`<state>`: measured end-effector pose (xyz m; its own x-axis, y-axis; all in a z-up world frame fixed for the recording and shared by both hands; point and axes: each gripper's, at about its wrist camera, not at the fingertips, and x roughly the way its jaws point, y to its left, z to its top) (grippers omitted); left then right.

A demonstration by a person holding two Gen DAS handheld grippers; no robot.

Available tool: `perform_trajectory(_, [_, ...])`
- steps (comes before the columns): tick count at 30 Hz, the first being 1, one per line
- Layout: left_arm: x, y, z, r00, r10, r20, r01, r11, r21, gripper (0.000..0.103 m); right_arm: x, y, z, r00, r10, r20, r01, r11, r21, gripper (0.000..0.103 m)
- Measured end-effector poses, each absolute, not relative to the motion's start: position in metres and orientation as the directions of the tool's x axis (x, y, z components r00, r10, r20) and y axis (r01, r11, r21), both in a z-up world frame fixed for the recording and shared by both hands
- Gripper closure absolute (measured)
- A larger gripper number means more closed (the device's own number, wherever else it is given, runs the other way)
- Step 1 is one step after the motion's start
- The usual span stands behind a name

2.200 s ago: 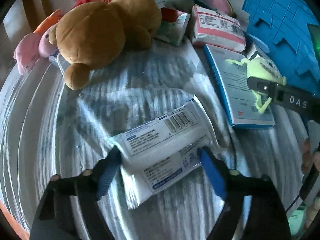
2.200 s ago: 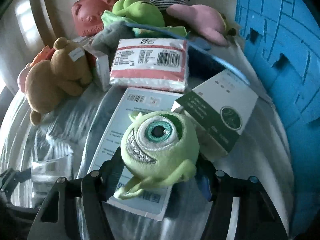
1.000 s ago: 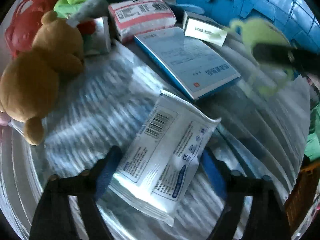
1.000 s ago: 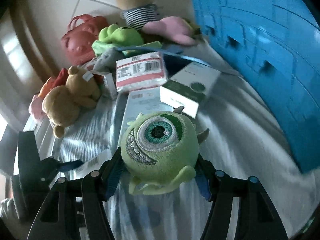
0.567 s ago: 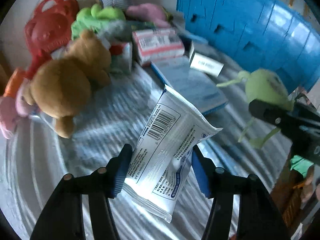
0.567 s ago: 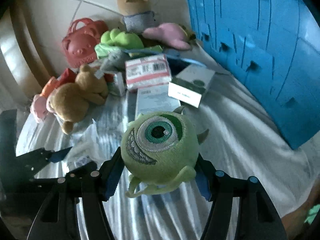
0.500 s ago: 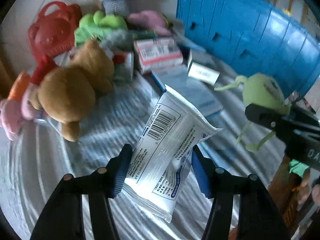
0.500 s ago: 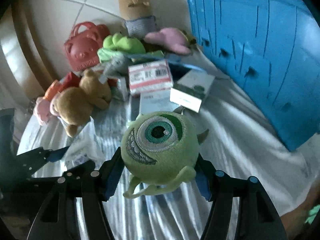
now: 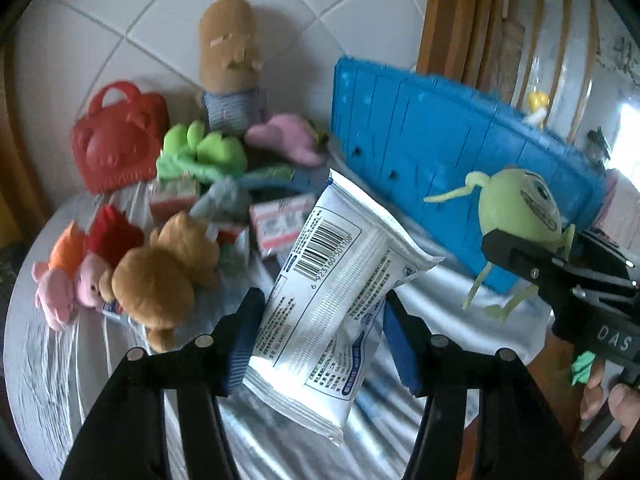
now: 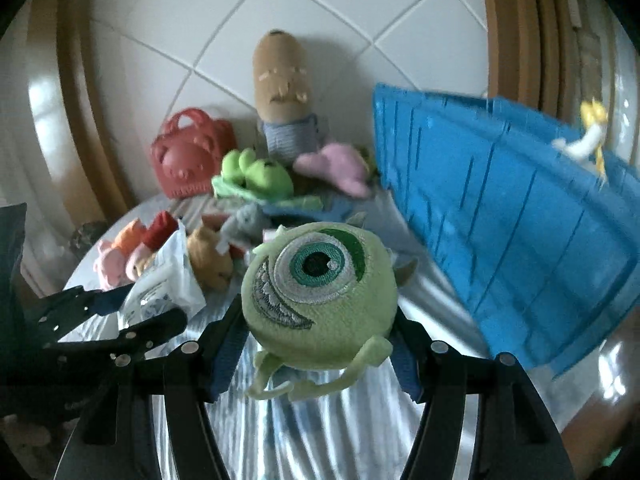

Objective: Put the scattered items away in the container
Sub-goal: 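Lift the wipes packet and green plush with both tools toward the crate, then lower the wipes packet and green plush into the crate and open both tools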

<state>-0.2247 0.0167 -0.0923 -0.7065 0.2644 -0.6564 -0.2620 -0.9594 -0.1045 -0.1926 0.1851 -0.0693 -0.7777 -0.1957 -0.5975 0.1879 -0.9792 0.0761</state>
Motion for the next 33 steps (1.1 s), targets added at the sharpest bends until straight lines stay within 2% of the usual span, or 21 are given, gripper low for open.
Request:
perform_trajectory(8, [-0.230, 0.089, -0.040, -0.789, 0.242, -0.565, -0.218, -0.970, -0.111, 0.045, -0.187, 0.262, -0.008, -0.839, -0.263, -0.476, 0.267, -0.962, 0.060, 0.039])
perform_trajectory(16, [-0.244, 0.170, 0.006, -0.827, 0.262, -0.497, -0.254, -0.964, -0.085, 0.045, -0.187, 0.371, 0.044, -0.893, -0.219, -0.392, 0.225, -0.974, 0.031, 0.039])
perform_trajectory(26, [-0.327, 0.252, 0.063, -0.753, 0.416, -0.509, -0.449, -0.891, -0.065, 0.045, -0.219, 0.473, 0.102, -0.923, -0.078, -0.376, 0.103, -0.994, -0.046, 0.038])
perform_trajectory(33, [-0.401, 0.318, 0.090, -0.735, 0.359, -0.575, -0.440, -0.898, 0.002, 0.044, -0.298, 0.522, 0.134, -0.906, -0.077, -0.416, 0.108, -0.993, -0.052, 0.038])
